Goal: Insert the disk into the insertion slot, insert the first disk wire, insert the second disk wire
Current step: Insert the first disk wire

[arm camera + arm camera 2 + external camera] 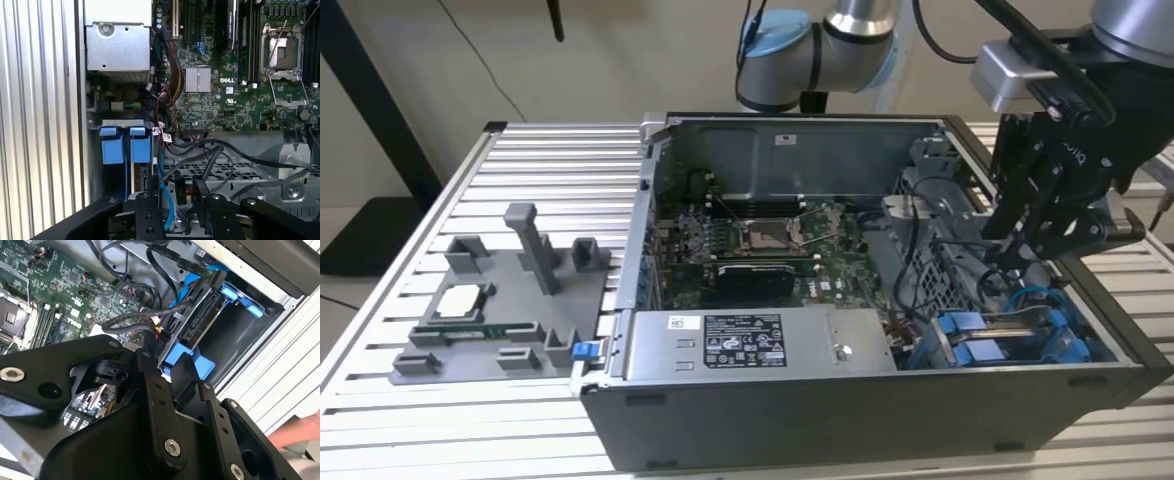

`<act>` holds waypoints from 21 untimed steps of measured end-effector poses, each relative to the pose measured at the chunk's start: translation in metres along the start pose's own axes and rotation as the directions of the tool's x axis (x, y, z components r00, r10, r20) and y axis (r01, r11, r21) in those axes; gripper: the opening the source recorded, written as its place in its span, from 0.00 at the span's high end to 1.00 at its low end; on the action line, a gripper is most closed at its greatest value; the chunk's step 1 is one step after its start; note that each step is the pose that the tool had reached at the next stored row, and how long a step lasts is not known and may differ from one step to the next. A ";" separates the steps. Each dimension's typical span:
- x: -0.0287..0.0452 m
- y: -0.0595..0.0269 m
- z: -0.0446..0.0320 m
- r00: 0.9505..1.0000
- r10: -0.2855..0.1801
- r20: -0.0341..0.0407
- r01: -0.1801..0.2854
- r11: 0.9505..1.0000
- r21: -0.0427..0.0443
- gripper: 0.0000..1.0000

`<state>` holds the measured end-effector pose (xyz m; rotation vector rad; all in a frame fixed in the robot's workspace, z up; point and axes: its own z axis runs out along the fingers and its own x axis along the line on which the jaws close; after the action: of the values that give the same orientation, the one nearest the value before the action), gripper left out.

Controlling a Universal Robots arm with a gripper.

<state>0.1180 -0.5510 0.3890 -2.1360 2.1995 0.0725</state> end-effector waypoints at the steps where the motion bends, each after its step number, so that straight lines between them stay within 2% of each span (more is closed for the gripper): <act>1: 0.0000 0.0000 0.0005 1.000 -0.002 0.002 0.002 1.000 0.005 0.00; 3: 0.0002 0.0002 0.0019 1.000 -0.004 0.006 0.004 1.000 0.016 0.00; 5: 0.0003 0.0010 0.0034 1.000 -0.005 0.008 0.005 1.000 0.024 0.00; 9: 0.0006 0.0039 0.0048 1.000 -0.005 0.012 0.005 1.000 0.029 0.00; 12: 0.0006 0.0048 0.0052 1.000 -0.005 0.020 0.005 1.000 0.031 0.00; 13: 0.0005 0.0049 0.0052 1.000 -0.005 0.022 0.005 0.999 0.031 1.00; 18: 0.0006 0.0056 0.0055 1.000 -0.005 0.031 0.004 0.999 0.033 1.00; 21: 0.0006 0.0056 0.0057 0.999 -0.005 0.033 0.004 0.999 0.033 1.00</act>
<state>0.1125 -0.5509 0.3831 -2.1069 2.1617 0.0704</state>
